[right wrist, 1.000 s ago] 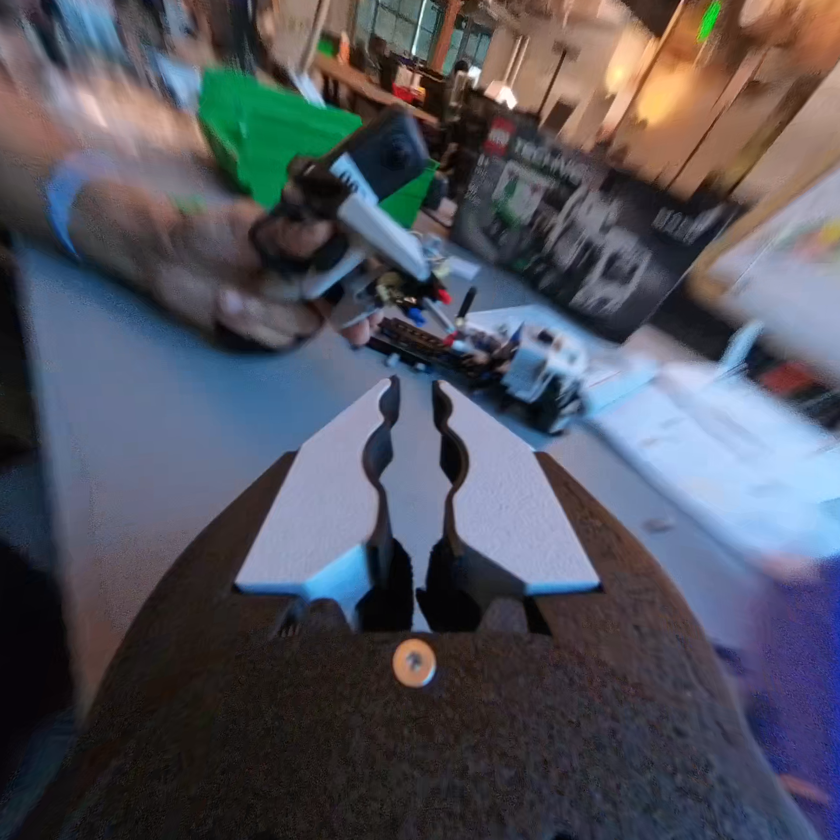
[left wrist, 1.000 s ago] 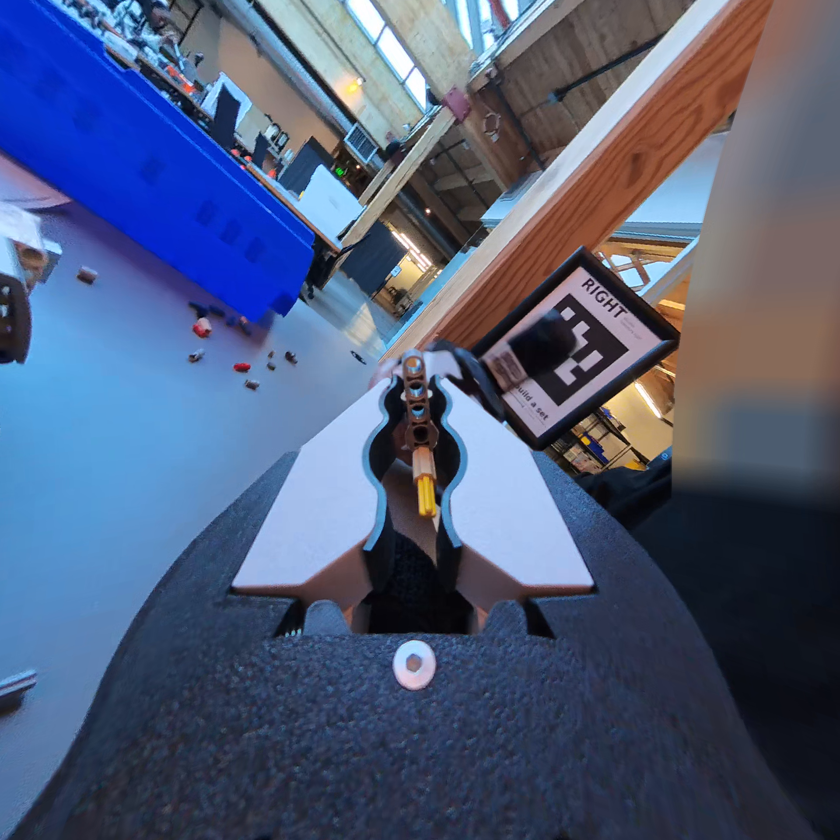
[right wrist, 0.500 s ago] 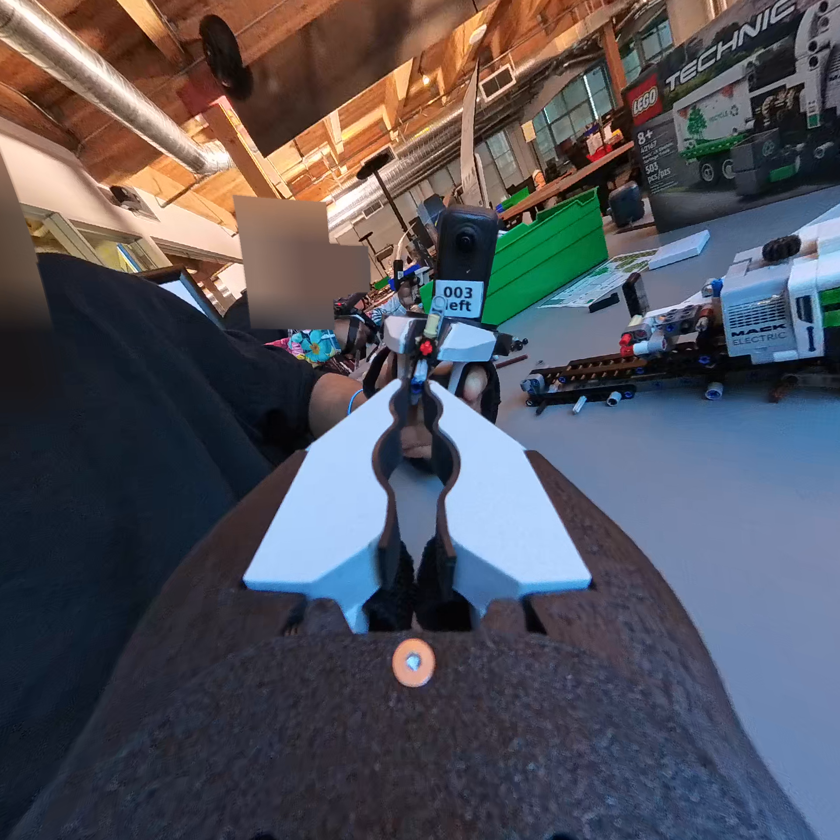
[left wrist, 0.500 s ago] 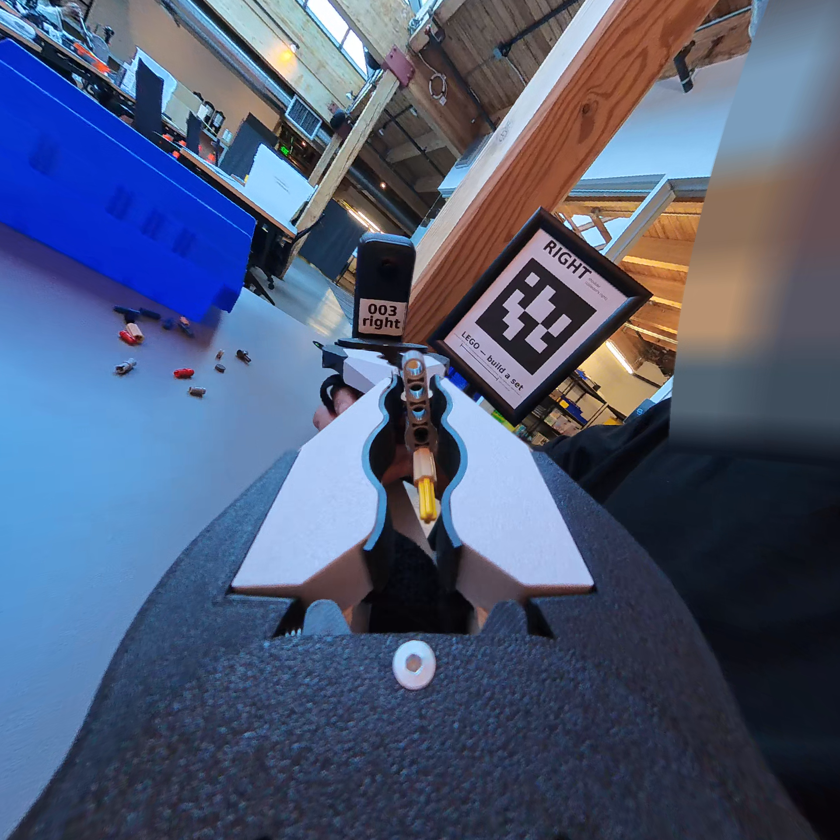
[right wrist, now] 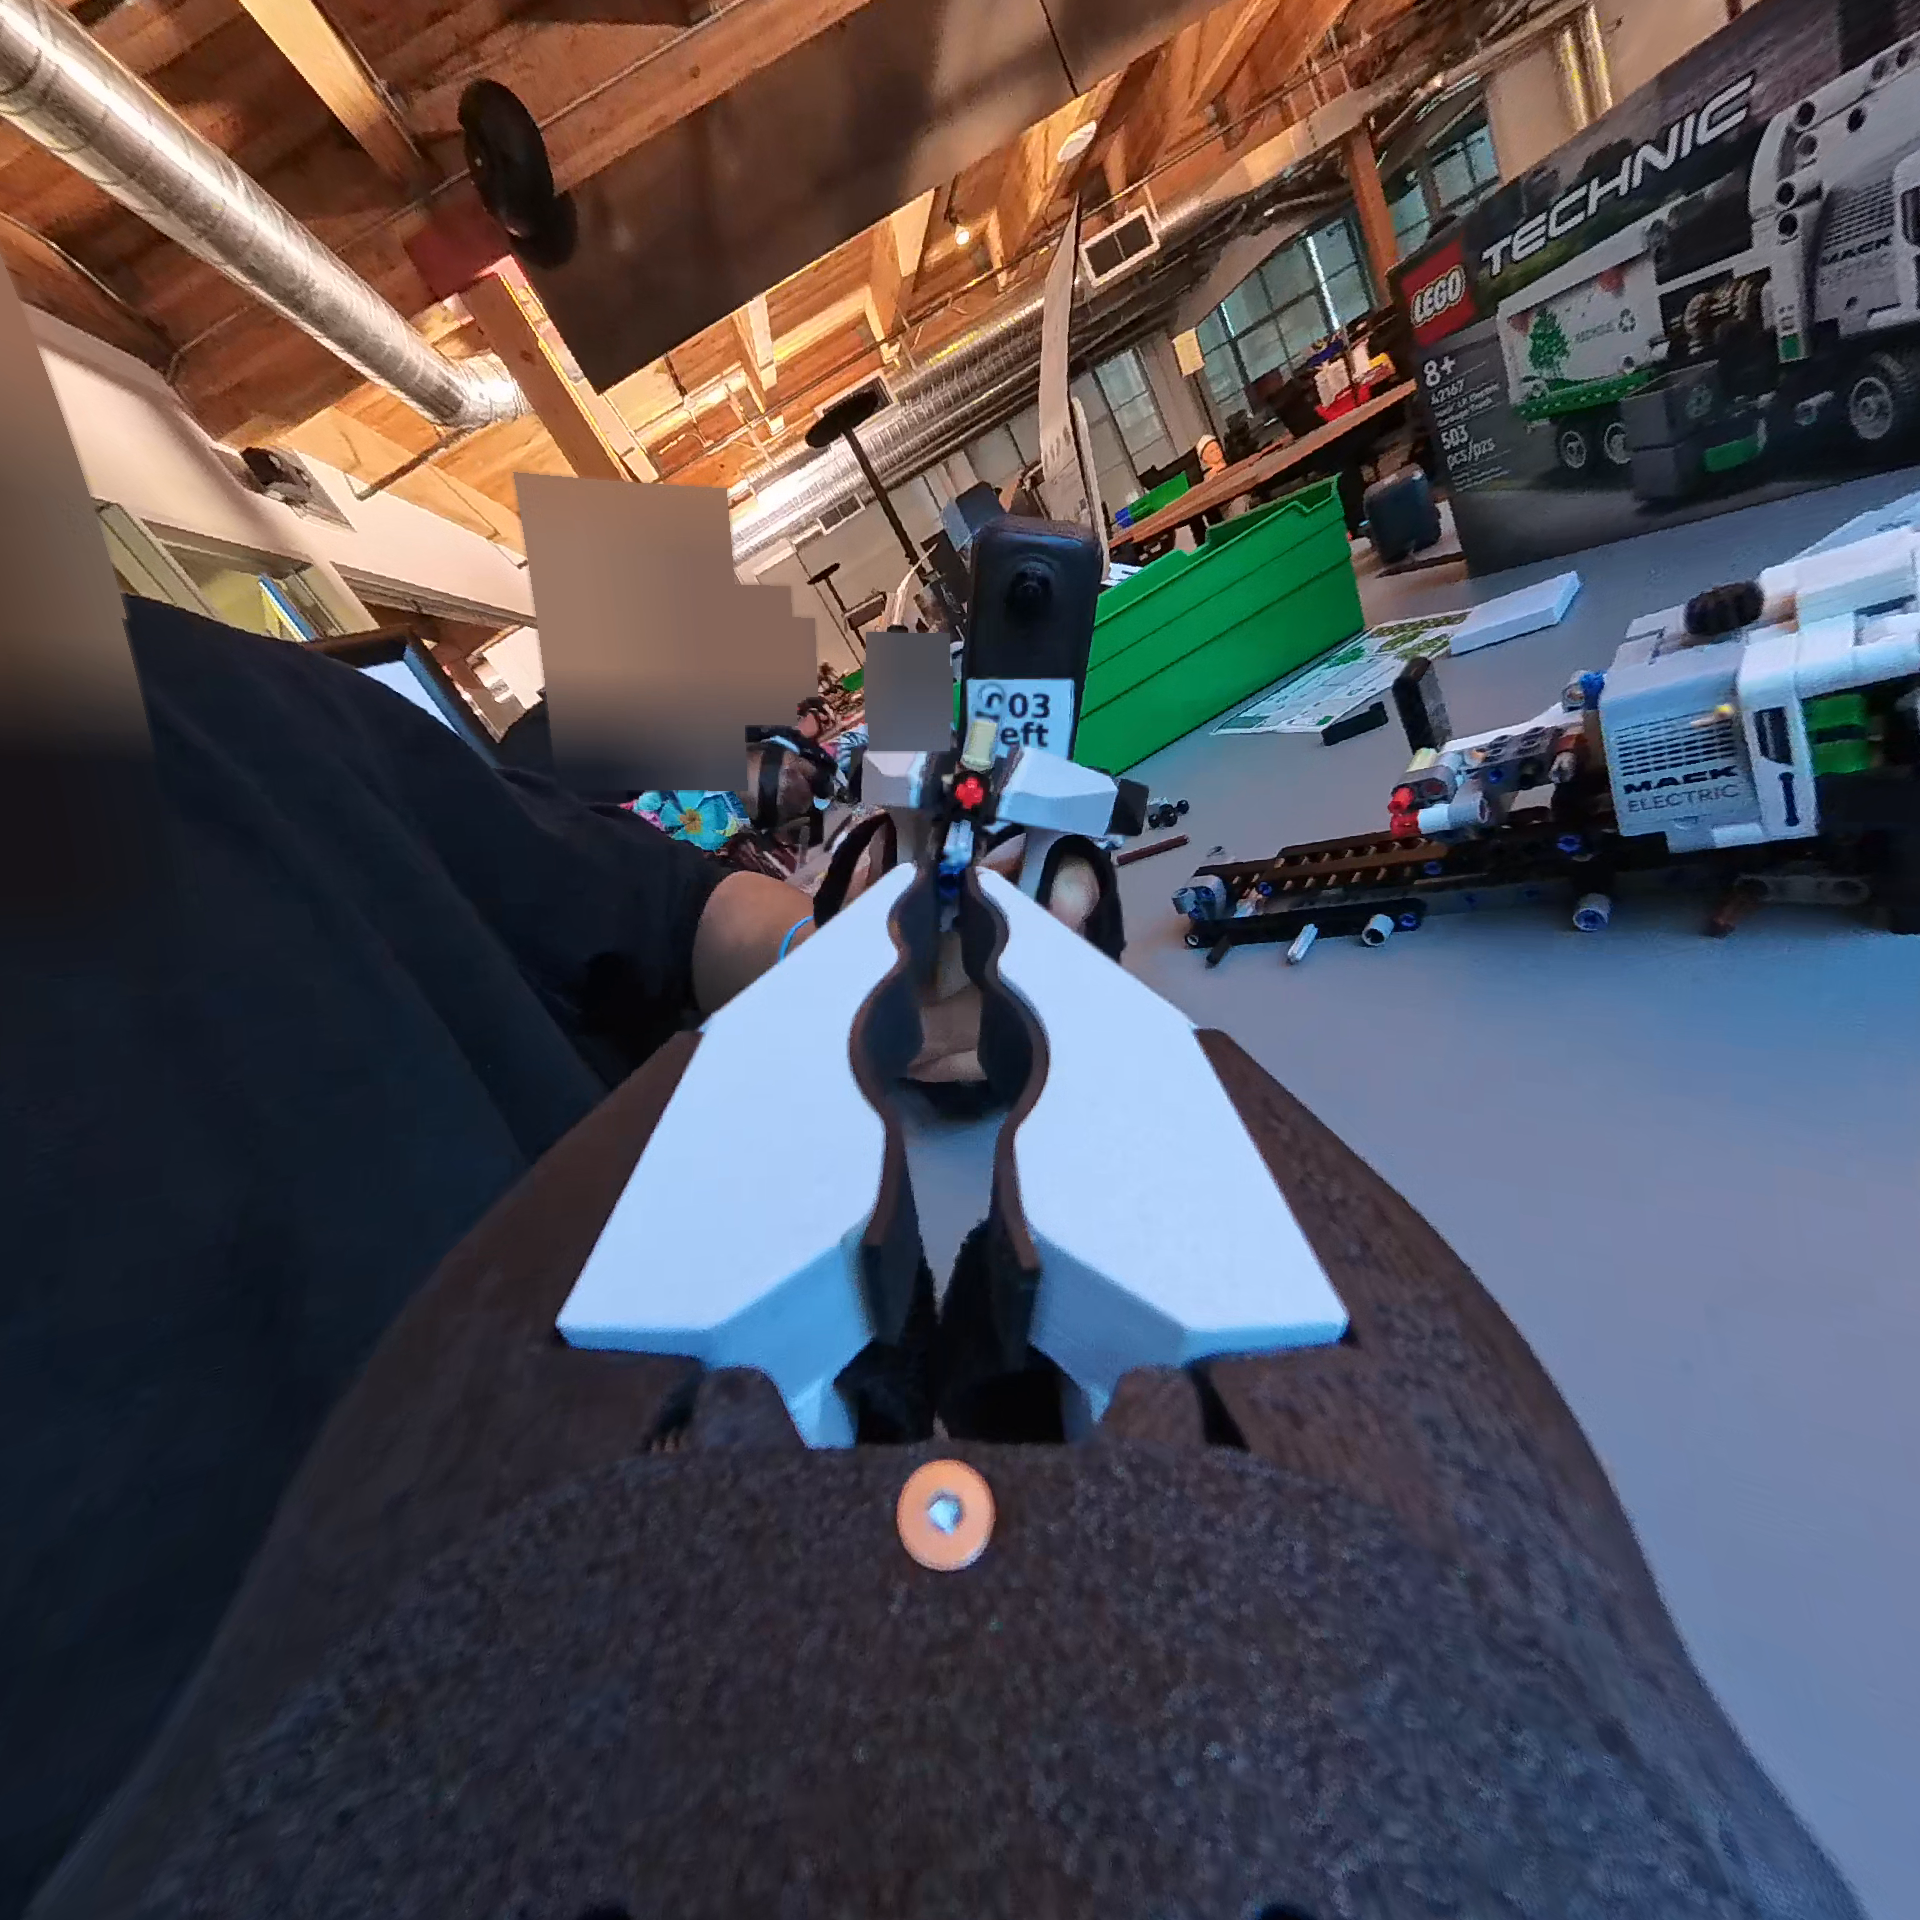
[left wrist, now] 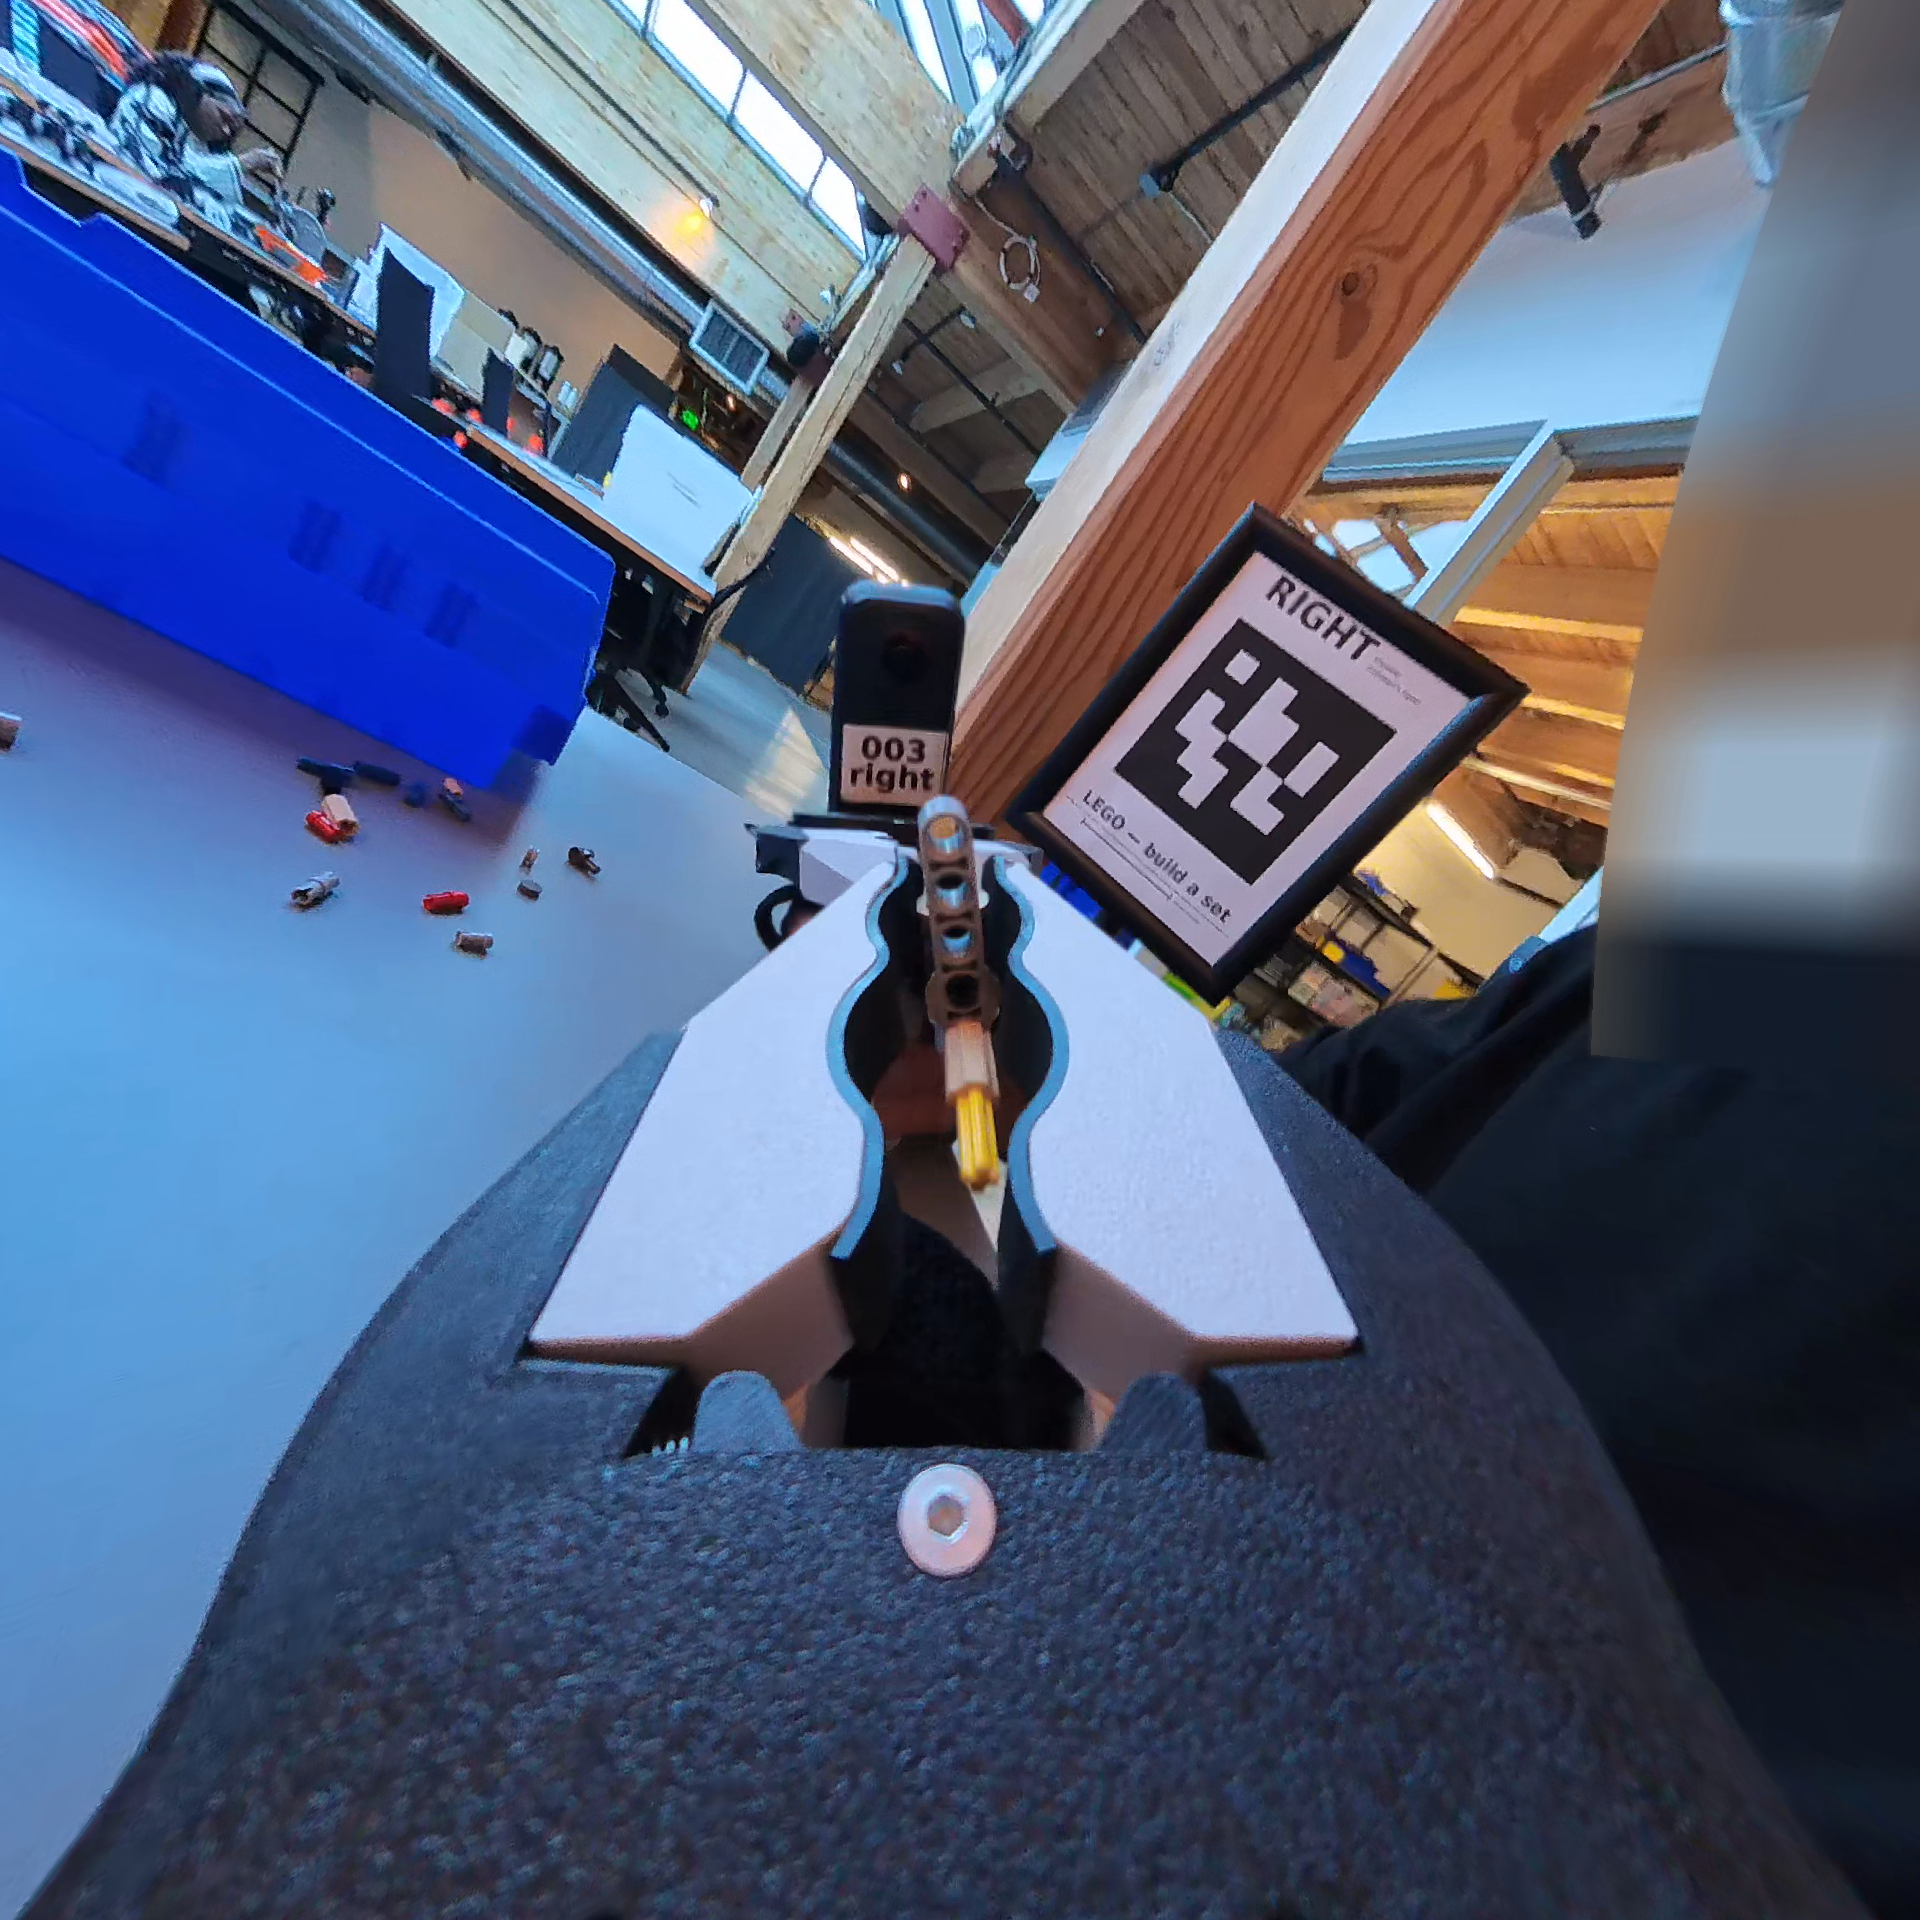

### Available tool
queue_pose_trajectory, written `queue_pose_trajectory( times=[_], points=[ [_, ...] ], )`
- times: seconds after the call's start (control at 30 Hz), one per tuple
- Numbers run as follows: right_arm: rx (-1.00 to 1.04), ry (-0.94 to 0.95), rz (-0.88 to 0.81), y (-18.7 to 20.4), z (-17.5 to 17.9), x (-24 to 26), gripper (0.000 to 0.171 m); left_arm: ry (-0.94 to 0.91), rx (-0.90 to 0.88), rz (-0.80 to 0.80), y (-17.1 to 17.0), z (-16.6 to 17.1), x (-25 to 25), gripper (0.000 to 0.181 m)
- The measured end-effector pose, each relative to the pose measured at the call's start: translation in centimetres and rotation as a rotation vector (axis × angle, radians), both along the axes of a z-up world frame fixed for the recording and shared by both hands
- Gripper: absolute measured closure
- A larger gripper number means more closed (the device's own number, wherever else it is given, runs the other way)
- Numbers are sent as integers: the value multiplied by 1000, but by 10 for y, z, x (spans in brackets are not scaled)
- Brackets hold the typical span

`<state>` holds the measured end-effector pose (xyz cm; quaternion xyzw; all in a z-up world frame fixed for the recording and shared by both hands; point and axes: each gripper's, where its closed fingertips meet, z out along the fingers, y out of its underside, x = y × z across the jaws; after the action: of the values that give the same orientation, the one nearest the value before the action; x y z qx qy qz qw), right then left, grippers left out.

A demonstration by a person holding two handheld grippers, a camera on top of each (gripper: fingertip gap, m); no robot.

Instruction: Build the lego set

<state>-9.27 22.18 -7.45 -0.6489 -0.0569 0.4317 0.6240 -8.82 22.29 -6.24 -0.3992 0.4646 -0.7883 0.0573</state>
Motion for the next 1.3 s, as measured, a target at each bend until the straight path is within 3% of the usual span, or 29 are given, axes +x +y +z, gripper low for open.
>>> queue_pose_trajectory(
  times=[0.3, 0.53, 1.3],
  points=[
    [-10, 24, -25, -1, 0, 13, 169, 71, 52, -38, 5, -11, 1, 163],
    [-7, -16, -34, 2, -2, 6, 169, 83, 82, -50, -2, -15, 0, 172],
    [-96, -53, 4, 4, -14, 0, 168, 133, 195, -51, -4, -28, -3, 173]
  ],
)
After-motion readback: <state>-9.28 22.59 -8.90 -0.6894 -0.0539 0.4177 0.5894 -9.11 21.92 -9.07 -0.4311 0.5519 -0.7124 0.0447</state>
